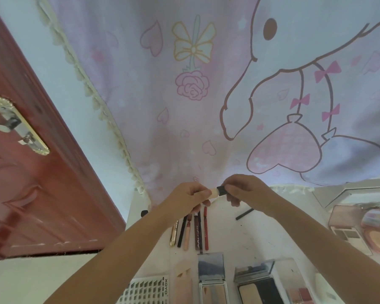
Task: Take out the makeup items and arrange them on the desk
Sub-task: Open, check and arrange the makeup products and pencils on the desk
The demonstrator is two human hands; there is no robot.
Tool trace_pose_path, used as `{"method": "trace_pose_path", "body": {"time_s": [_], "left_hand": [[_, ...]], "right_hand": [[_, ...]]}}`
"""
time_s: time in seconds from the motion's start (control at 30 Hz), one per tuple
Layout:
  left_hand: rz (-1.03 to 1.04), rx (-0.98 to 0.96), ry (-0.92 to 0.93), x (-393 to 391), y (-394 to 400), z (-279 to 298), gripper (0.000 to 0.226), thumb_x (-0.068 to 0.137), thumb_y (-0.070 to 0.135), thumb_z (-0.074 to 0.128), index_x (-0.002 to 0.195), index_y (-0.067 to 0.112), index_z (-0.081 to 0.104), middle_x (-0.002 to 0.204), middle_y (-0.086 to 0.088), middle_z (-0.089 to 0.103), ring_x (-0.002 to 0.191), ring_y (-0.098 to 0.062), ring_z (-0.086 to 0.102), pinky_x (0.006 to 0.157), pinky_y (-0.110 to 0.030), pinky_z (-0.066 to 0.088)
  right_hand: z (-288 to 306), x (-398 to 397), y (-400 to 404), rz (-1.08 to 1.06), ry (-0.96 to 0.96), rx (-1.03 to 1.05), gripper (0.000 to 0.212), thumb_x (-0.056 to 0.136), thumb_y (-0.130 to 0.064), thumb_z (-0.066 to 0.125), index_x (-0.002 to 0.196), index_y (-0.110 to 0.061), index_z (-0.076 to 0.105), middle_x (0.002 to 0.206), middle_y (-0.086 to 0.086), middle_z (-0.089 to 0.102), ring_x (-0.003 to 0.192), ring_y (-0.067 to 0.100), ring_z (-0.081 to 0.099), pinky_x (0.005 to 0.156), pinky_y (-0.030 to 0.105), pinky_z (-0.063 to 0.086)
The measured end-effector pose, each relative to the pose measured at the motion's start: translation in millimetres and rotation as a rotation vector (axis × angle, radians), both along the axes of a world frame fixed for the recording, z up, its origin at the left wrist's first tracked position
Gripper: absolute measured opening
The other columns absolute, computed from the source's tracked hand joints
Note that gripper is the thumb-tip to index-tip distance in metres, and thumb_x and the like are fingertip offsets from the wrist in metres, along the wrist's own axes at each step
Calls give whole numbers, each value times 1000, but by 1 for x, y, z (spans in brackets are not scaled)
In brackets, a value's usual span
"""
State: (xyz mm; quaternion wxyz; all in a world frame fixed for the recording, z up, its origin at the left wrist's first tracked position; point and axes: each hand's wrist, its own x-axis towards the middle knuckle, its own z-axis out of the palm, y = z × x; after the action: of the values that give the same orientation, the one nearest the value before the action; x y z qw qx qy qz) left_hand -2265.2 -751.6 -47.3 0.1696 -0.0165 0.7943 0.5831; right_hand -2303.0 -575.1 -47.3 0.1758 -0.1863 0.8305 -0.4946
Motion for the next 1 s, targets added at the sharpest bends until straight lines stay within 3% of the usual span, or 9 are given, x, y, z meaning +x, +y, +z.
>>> {"method": "trace_pose_path", "body": {"time_s": [0.17, 0.3, 0.4, 0.47, 0.6, 0.7, 0.8, 0.87, 1.0], "left_hand": [[3, 17, -32, 1, -7, -7, 13, 95, 14, 45, 94, 15, 59, 71, 6, 59, 41, 2, 41, 43, -6, 35], [-69, -69, -71, 5, -17, -14, 16, 94, 17, 48, 107, 17, 58, 81, 6, 61, 66, -4, 52, 50, -4, 40], [-81, -133, -108, 7, -28, -26, 21, 92, 15, 51, 112, 12, 59, 102, -3, 65, 88, -11, 55, 76, -14, 44], [-42, -108, -116, 11, -41, -38, 17, 91, 13, 52, 107, 16, 60, 96, 3, 64, 90, -11, 55, 87, -23, 41], [87, -80, -16, 15, -75, -60, 18, 94, 8, 47, 102, 23, 54, 82, 6, 57, 72, -10, 51, 65, -13, 41], [367, -56, 44, 12, -101, -79, 14, 93, 6, 49, 104, 14, 51, 86, -1, 59, 69, -12, 53, 54, -2, 41], [594, -46, 26, 4, -123, -101, 18, 90, 8, 54, 105, 17, 49, 84, 6, 58, 72, -8, 53, 59, -11, 40], [664, -111, -1, -4, -133, -111, 18, 88, 9, 58, 103, 16, 51, 81, 9, 56, 74, -8, 53, 65, -17, 40], [671, -196, -66, -24, -148, -122, 24, 85, 4, 60, 71, 20, 49, 70, 6, 53, 76, -14, 52, 63, -19, 37]], "right_hand": [[-5, -3, -4, 26, -14, -28, 29, 85, 0, 56, 82, -28, 56, 74, -6, 64, 58, -3, 61, 65, 11, 50], [-12, -4, -15, 70, 5, 65, 29, 81, -4, 64, 92, -28, 52, 80, -11, 63, 72, 2, 62, 71, 13, 49], [-20, -4, -27, 96, -15, 71, 35, 80, -2, 64, 102, -25, 49, 84, -10, 63, 76, 3, 62, 69, 6, 47], [-29, -4, -35, 113, -40, 58, 32, 82, -3, 62, 103, -23, 49, 86, -6, 63, 78, 4, 61, 70, 6, 48], [-57, -7, -49, 58, -46, 147, 18, 89, -11, 54, 105, -19, 54, 96, -1, 61, 80, 4, 55, 73, 11, 42], [-88, -5, -62, 54, 34, 368, 28, 93, -14, 47, 120, -9, 54, 120, 5, 57, 108, 14, 52, 91, 18, 38], [-128, 0, -73, 158, 158, 630, 44, 94, -23, 45, 136, -11, 38, 142, 5, 40, 134, 23, 34, 111, 30, 27], [-150, 2, -79, 253, 217, 761, 57, 95, -31, 41, 145, -15, 20, 155, 1, 11, 143, 24, 11, 117, 37, 17], [-174, 1, -83, 346, 168, 918, 65, 96, -38, 31, 147, -15, -4, 134, 2, -36, 140, 29, -19, 117, 42, 2]]}}
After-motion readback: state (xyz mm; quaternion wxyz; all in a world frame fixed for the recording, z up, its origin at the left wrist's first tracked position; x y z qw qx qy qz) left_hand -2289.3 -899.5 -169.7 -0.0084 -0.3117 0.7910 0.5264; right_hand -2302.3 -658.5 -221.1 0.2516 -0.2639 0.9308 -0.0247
